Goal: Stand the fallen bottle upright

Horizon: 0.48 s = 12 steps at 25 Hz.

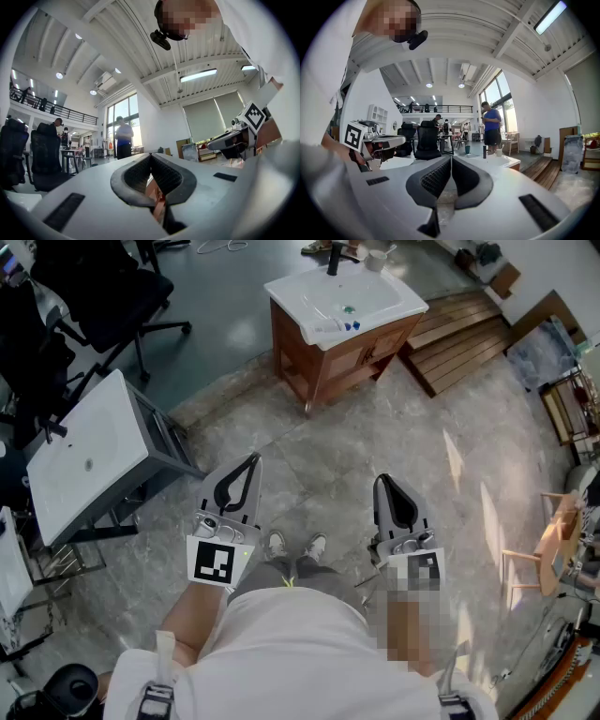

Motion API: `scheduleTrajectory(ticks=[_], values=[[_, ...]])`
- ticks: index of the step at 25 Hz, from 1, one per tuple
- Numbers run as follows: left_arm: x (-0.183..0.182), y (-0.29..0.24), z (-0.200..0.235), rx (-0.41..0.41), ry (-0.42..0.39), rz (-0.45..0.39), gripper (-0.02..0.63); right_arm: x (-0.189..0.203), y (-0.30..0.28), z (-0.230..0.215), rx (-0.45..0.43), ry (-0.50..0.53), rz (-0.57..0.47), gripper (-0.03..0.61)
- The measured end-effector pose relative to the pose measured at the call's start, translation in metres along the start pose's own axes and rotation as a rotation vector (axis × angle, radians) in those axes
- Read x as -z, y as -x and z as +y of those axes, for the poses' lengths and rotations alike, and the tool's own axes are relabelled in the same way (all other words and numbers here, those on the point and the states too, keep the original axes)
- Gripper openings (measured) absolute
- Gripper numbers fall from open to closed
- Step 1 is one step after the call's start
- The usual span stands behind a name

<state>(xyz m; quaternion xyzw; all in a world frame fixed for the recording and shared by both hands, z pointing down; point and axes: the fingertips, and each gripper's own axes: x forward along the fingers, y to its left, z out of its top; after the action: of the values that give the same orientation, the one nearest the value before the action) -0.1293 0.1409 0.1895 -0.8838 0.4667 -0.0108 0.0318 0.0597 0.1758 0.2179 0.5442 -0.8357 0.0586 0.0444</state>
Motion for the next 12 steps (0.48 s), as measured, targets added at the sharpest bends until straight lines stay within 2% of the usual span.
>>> scheduleTrajectory(ticks=[12], values=[[0.001,-0.011,-0.014,0.009,-0.021,0.014,0.018,-0.005,-0.002,-0.014,-0.019,-0.024,-0.023,0.040]])
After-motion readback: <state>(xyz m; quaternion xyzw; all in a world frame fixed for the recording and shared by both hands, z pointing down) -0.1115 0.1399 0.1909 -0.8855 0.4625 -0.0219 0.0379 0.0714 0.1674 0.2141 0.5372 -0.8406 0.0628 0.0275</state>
